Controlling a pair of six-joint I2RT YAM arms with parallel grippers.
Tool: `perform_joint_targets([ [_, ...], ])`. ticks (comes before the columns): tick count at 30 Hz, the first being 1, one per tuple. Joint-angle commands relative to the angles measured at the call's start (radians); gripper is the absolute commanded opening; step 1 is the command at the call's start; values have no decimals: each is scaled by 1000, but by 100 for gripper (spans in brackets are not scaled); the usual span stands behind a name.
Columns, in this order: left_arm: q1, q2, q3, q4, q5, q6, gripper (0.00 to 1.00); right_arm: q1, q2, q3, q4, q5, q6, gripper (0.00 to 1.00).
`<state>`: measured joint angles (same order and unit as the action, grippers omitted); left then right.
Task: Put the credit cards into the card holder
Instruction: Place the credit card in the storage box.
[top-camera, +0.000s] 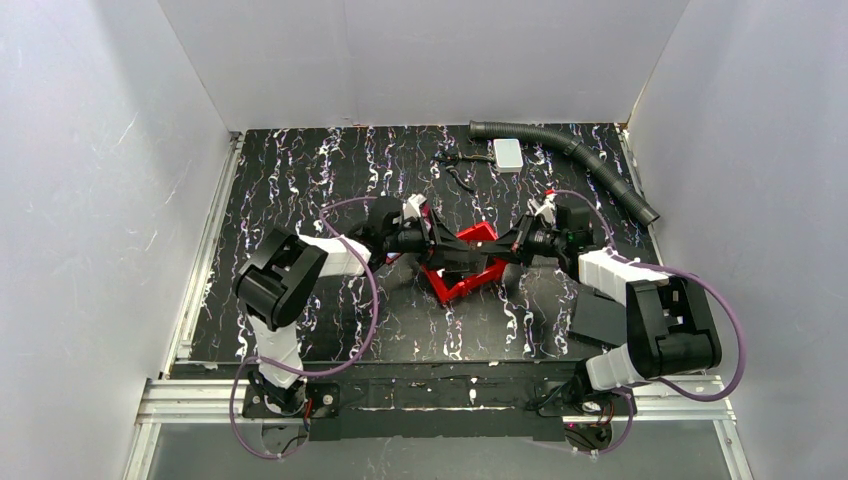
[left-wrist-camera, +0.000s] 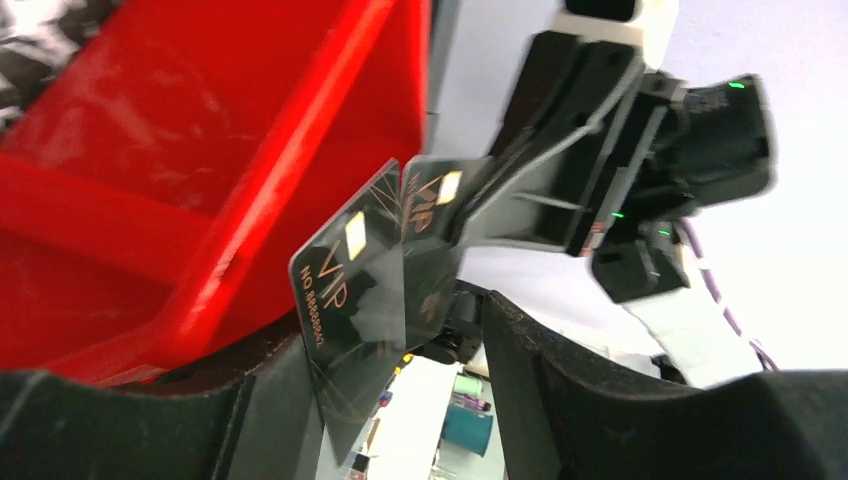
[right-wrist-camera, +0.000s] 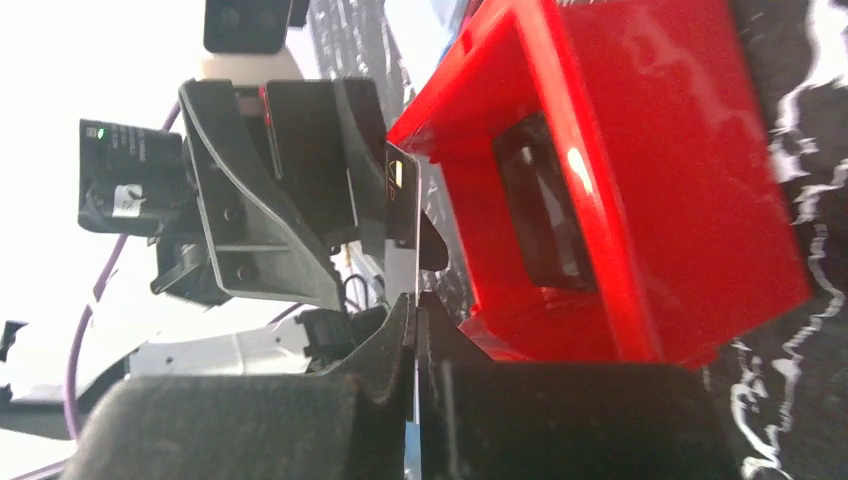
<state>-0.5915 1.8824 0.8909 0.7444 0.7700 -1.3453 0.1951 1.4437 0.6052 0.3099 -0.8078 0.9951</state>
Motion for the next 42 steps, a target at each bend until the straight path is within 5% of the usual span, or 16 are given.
perform_joint_targets([
  [1,2,-54,70,-393,-77,185,53,-22,-15,111,-277,134,-149,1],
  [8,1,-54,116,-494,-104,246,38,-26,-36,201,-393,177,-215,1],
  [13,0,-56,141,-539,-133,297,8,-26,-37,243,-446,191,-270,1],
  [18,-5,-91,171,-659,-193,380,2,16,-17,356,-603,280,-461,1],
  [20,-9,-103,220,-788,-222,445,7,44,-15,402,-646,298,-521,1],
  [23,-12,-176,213,-826,-206,486,36,74,-34,423,-611,270,-553,1],
  [28,33,-301,192,-792,-23,497,73,97,0,480,-510,-27,-583,1],
  [34,147,-478,114,-674,116,431,74,194,71,507,-149,-227,-298,1],
  [42,224,-666,21,-659,28,333,69,232,138,436,462,-246,213,1],
])
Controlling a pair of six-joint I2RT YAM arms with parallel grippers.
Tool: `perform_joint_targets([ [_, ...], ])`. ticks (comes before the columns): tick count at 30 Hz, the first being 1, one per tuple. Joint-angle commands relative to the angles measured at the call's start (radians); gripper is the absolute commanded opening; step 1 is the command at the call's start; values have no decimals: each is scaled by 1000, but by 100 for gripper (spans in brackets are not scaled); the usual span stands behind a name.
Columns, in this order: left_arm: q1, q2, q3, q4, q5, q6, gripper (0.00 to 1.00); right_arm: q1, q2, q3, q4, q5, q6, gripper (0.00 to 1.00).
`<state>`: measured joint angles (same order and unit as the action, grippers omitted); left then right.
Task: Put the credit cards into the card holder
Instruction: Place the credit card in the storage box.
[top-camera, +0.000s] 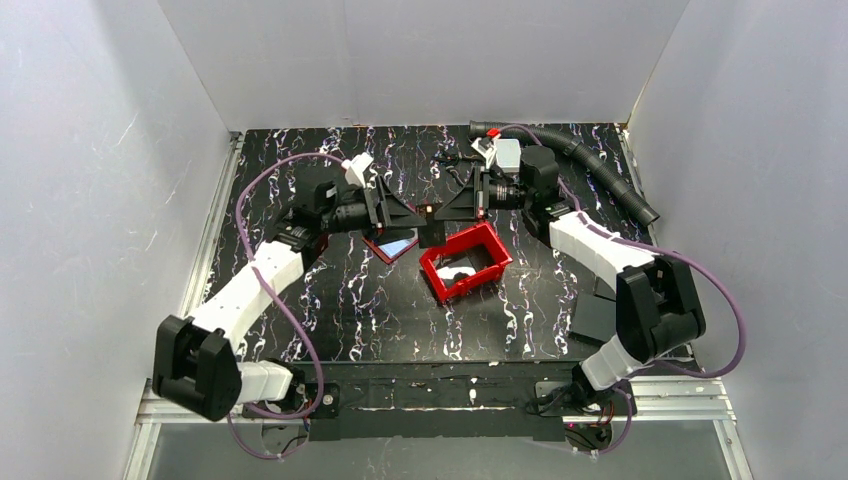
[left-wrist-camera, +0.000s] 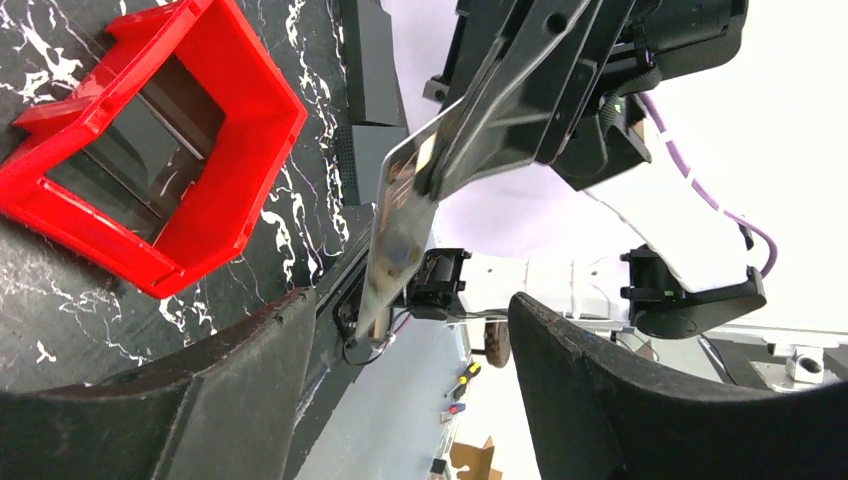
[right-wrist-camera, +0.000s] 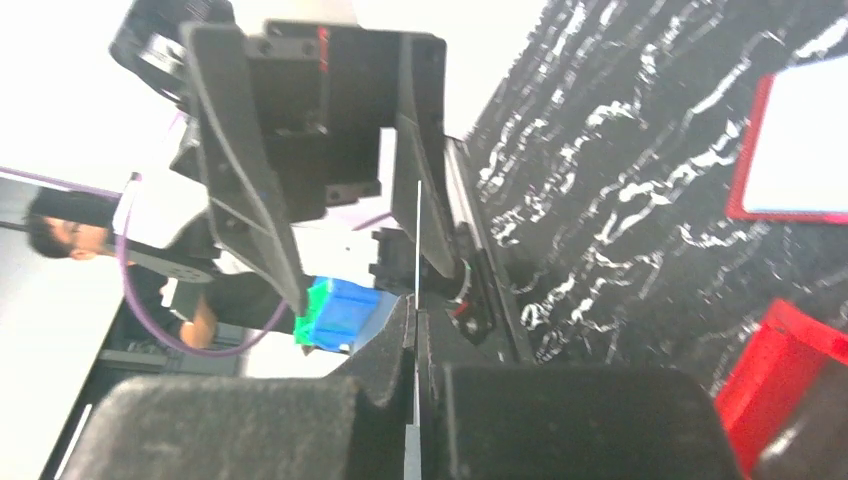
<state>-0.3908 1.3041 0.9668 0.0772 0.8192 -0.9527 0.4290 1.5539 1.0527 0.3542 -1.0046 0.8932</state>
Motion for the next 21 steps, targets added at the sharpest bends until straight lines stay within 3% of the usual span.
perform_joint_targets([
  [1,26,-104,-63,7,-34,-75,70,2,37,-7,457,-49,348,1],
  [3,28,-119,-67,13,-34,-93,68,12,56,6,509,-49,393,1],
  [6,29,-131,-68,68,-5,-122,52,31,84,34,535,-49,416,1],
  [9,31,-120,-53,112,23,-138,47,57,115,54,577,-51,448,1],
  [12,33,-106,-37,119,27,-138,26,78,138,59,617,-49,475,1],
  [16,50,-125,-56,119,2,-132,12,79,161,66,651,-58,499,1],
  [18,61,-128,-71,119,4,-135,14,79,167,73,651,-61,499,1],
  [21,77,-125,-87,119,15,-155,25,79,177,79,652,-67,500,1],
])
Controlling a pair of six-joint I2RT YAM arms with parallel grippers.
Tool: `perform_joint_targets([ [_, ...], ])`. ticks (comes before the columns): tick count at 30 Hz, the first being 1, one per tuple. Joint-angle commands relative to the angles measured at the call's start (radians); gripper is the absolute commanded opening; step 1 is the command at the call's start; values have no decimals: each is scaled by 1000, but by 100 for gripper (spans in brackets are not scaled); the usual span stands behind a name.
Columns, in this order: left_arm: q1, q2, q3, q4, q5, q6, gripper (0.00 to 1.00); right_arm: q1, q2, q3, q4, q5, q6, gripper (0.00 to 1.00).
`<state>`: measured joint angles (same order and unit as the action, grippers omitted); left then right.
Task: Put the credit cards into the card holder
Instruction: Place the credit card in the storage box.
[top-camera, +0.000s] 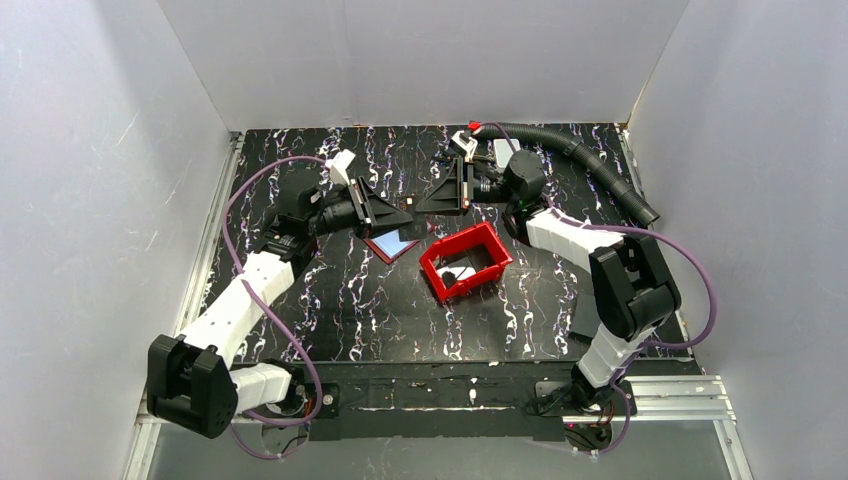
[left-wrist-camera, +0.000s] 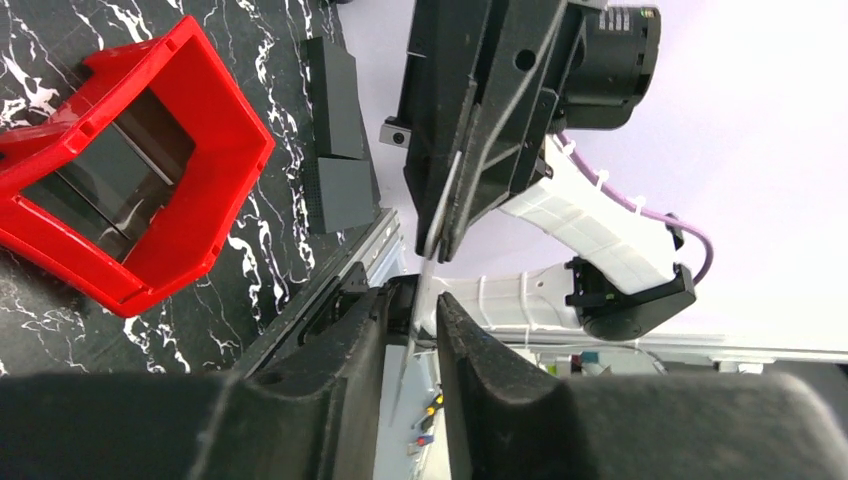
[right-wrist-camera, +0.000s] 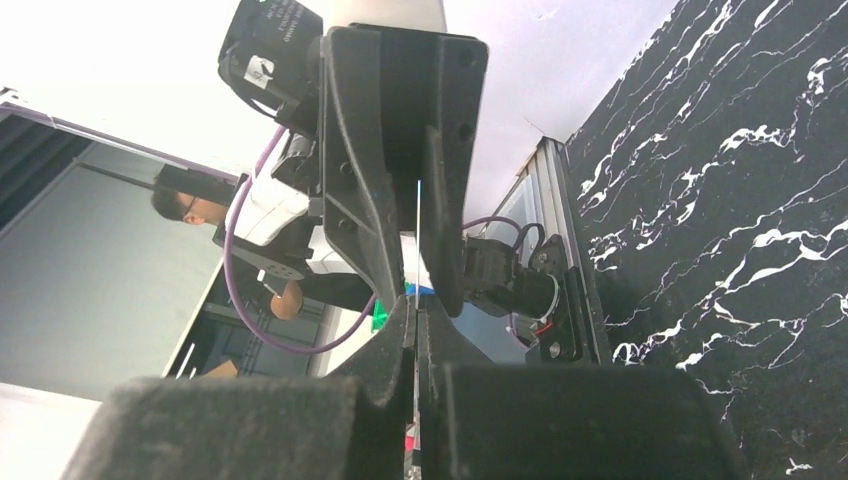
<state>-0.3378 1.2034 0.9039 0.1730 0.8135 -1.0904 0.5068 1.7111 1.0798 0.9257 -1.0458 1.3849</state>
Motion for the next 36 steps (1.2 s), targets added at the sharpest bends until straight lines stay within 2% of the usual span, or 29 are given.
perform_joint_targets([
  [1,29,-27,-31,23,21,-23,29,1,22,53,81,-30,9,1],
  [3,43,-41,-43,23,20,-29,36,1,24,54,86,-37,14,1],
  [5,57,-53,-48,23,19,-32,37,1,22,54,90,-40,19,1],
  [7,62,-46,-42,23,31,-35,27,1,21,55,95,-44,24,1],
  [13,63,-23,-18,27,46,-36,14,4,27,56,107,-48,35,1],
  [16,63,-34,-23,27,21,-27,0,2,46,74,85,-29,28,1],
  [17,66,-53,-35,-19,-35,-12,0,-5,55,85,22,-10,-10,11],
  [19,72,-86,-15,-278,-227,59,0,-32,58,138,-341,71,-252,43],
  [20,71,-92,-1,-377,-309,90,0,-44,56,182,-536,146,-407,54],
  [21,73,-99,-2,-414,-394,101,0,-48,64,242,-726,240,-562,61],
  [23,75,-111,-34,-399,-505,84,0,-40,133,372,-1007,371,-775,67],
  [24,78,-112,-50,-391,-555,61,0,-39,155,415,-1060,392,-818,68],
  [27,80,-71,-83,-273,-614,39,0,-37,248,459,-1021,431,-860,69],
  [28,80,-37,-92,-231,-609,32,0,-30,300,498,-1031,410,-881,66],
  [30,82,60,-100,-148,-583,15,0,-20,418,637,-1129,355,-930,49],
  [32,82,146,-98,-75,-541,22,0,-11,505,740,-1235,338,-977,40],
  [36,82,268,-107,9,-521,25,0,-5,594,832,-1335,388,-1057,34],
])
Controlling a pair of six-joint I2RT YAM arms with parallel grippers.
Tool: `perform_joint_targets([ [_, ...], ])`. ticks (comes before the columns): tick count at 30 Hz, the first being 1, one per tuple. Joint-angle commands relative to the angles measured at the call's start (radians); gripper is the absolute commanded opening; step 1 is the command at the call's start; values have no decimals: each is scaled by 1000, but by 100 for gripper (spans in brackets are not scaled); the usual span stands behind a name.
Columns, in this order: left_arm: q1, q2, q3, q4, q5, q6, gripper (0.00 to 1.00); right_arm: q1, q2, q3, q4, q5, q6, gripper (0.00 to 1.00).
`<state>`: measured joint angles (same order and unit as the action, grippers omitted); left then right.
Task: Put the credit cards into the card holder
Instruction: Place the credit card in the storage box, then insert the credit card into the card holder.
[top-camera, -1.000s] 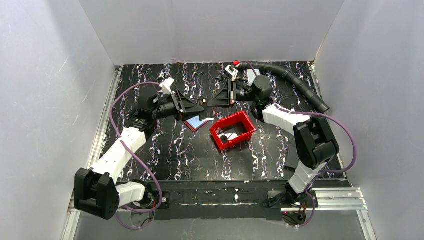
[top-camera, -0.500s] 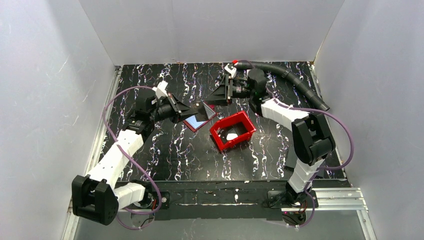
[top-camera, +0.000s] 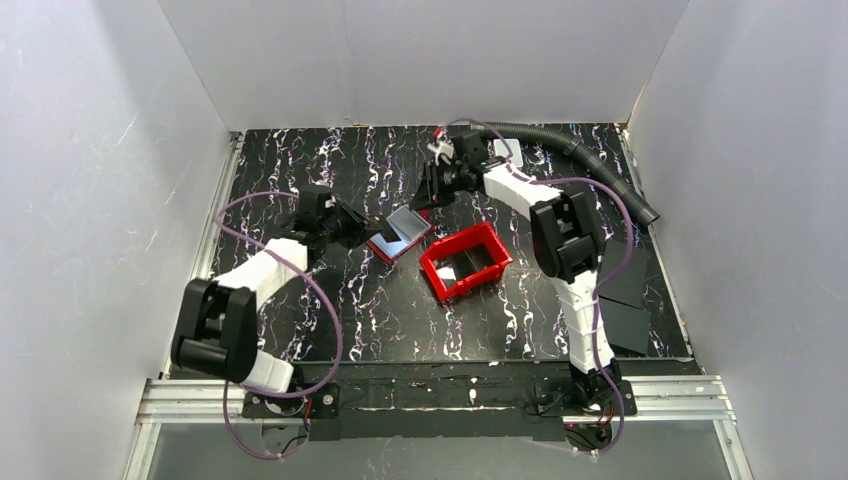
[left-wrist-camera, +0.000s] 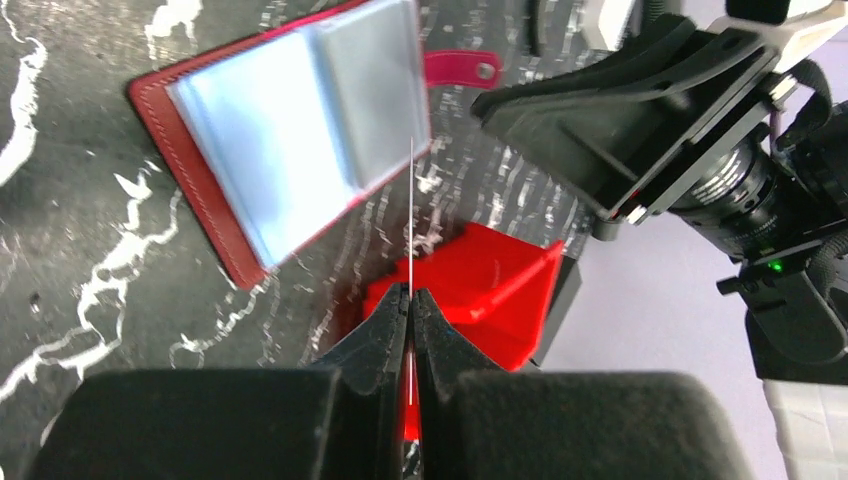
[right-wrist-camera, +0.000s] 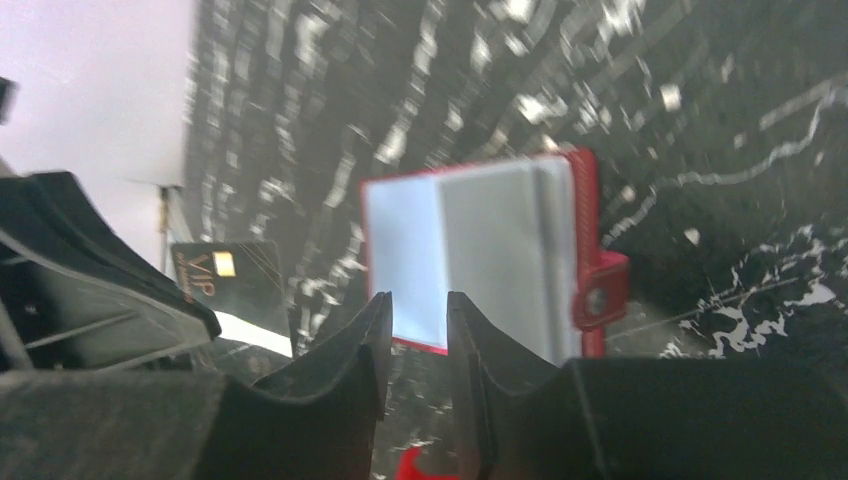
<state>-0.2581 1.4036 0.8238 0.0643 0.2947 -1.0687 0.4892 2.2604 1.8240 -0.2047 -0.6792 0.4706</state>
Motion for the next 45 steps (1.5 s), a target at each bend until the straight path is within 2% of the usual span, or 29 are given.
perform_joint_targets([
  [1,2,89,-38,142,4,-6,0,14,57,93,-207,17,-148,35],
  [3,1,125,-67,207,4,-17,0,13,73,90,-195,-1,-151,38],
  [9,0,207,-122,389,11,14,0,12,103,69,-172,20,-162,39],
  [17,-1,287,-125,468,26,32,0,6,86,16,-149,107,-160,34],
  [25,-1,326,-151,584,69,16,0,-11,103,16,-132,81,-147,33],
  [33,1,367,-162,622,86,-75,0,-12,103,20,-133,78,-147,32],
  [45,2,412,-173,699,102,-103,0,-12,114,31,-138,66,-144,28],
])
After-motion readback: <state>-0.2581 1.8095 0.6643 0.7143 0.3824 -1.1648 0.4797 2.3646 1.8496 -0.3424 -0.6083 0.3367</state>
